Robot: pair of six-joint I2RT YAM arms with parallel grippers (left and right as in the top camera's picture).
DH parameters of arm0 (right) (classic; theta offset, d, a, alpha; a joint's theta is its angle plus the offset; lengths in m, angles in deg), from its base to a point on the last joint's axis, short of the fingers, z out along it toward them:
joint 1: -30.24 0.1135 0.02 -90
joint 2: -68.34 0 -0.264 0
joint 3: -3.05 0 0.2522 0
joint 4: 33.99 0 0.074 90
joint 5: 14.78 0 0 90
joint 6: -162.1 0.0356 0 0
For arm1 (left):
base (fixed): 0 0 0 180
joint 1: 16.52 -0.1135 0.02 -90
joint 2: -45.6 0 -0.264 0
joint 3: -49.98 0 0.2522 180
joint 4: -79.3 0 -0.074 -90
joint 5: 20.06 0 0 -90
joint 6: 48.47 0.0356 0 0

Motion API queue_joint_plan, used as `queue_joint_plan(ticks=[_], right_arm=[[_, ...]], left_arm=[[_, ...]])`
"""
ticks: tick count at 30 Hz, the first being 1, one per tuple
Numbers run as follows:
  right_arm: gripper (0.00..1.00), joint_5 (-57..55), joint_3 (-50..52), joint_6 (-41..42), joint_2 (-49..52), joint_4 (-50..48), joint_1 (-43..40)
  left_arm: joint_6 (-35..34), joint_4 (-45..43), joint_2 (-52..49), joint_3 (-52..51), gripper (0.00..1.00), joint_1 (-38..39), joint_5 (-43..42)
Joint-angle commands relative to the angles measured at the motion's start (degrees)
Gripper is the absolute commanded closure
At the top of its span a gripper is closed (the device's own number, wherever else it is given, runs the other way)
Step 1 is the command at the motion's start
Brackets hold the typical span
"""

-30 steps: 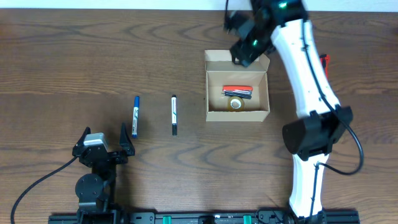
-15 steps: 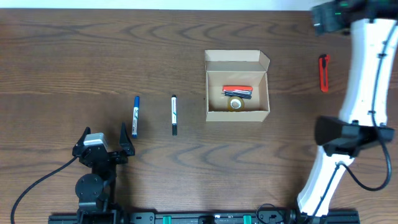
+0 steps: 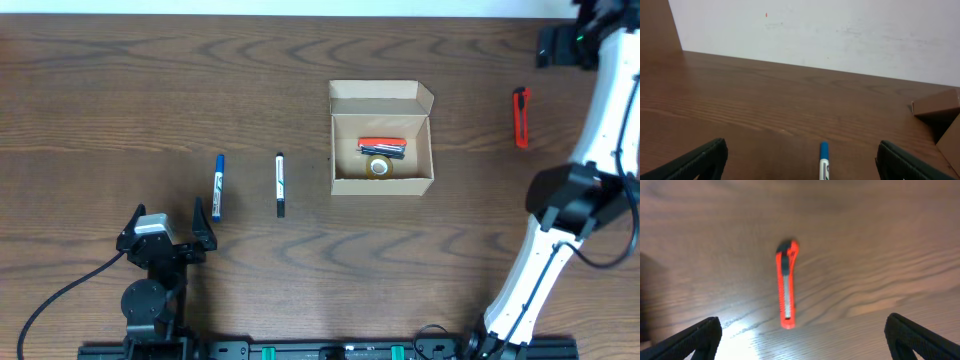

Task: Pack container
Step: 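Move the right gripper to the red box cutter and grasp it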

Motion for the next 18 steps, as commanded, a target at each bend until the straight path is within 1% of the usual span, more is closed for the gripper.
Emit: queue_joint_plan(ticks=[1,9,12,18], right_arm=[[0.01,-1.84,0.39,5.29,3.87,1.03,0.50],[0.01,-1.49,0.39,5.99,7.30,1.01,-0.63],[0.01,0.61,0.39,5.99,8.76,1.40,-1.66],[0.03,2.27,0.39,6.01,10.32,0.92,-2.27]], left_arm=[[-0.63,2.75,0.35,-0.87,0.05,-0.17,0.83],[-0.63,2.75,0.35,-0.87,0.05,-0.17,0.81],[-0.63,2.75,0.35,-0.87,0.05,-0.17,0.83],[-0.63,2.75,0.35,-0.87,0.05,-0.17,0.81]])
